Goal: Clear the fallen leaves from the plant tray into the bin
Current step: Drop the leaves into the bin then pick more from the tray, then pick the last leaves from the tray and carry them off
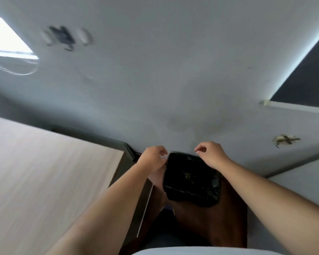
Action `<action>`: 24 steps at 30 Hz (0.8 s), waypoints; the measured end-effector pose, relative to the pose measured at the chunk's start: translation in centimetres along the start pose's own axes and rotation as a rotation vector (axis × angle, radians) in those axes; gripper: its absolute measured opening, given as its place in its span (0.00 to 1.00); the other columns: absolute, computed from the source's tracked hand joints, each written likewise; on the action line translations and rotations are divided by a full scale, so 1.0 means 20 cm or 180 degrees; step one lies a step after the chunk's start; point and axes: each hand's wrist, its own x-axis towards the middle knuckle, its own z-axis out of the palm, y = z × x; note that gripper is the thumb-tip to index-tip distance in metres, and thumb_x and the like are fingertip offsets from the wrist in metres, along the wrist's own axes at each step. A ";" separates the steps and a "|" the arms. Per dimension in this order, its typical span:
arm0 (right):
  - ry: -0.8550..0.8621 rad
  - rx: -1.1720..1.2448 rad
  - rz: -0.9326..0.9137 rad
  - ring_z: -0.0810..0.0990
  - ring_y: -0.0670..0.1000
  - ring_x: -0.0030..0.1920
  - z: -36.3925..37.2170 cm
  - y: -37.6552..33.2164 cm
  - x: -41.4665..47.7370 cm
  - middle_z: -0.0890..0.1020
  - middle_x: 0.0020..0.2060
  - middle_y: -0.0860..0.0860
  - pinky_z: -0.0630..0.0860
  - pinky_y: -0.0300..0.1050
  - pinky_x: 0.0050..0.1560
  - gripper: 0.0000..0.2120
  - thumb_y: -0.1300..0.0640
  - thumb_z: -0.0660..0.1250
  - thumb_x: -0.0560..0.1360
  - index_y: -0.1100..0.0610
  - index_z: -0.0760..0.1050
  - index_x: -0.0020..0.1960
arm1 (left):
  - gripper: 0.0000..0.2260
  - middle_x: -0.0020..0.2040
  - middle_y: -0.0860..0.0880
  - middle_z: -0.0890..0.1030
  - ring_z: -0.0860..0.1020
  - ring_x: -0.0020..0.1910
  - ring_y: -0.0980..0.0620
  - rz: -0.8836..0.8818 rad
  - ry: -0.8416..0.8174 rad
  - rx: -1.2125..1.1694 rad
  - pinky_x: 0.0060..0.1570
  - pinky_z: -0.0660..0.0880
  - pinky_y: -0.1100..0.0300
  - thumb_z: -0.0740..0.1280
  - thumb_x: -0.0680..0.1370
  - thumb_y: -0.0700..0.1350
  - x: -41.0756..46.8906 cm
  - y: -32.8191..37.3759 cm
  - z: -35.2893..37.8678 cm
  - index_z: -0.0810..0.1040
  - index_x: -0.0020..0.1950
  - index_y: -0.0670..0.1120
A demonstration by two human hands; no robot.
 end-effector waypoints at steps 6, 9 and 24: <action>-0.0365 -0.0352 -0.1009 0.81 0.53 0.51 0.22 -0.53 -0.14 0.85 0.47 0.55 0.70 0.38 0.48 0.07 0.61 0.66 0.72 0.57 0.82 0.46 | 0.10 0.54 0.47 0.83 0.79 0.55 0.46 -0.0393 0.0907 0.0036 0.56 0.75 0.57 0.65 0.74 0.42 -0.52 -0.28 -0.27 0.80 0.54 0.47; -0.0666 -0.0550 -0.1636 0.82 0.53 0.50 0.43 -0.86 -0.28 0.86 0.47 0.54 0.73 0.39 0.51 0.06 0.59 0.67 0.72 0.55 0.83 0.45 | 0.10 0.54 0.47 0.82 0.79 0.54 0.47 -0.0902 0.1378 -0.0196 0.55 0.75 0.57 0.64 0.75 0.43 -0.87 -0.52 -0.40 0.80 0.55 0.47; -0.2149 -0.1394 -0.3523 0.79 0.50 0.43 1.73 -1.75 -1.34 0.81 0.39 0.49 0.72 0.38 0.41 0.08 0.61 0.65 0.73 0.55 0.82 0.47 | 0.08 0.52 0.48 0.81 0.79 0.54 0.48 -0.2993 0.2826 -0.0942 0.54 0.76 0.57 0.65 0.74 0.44 -2.45 -1.69 -0.36 0.80 0.51 0.48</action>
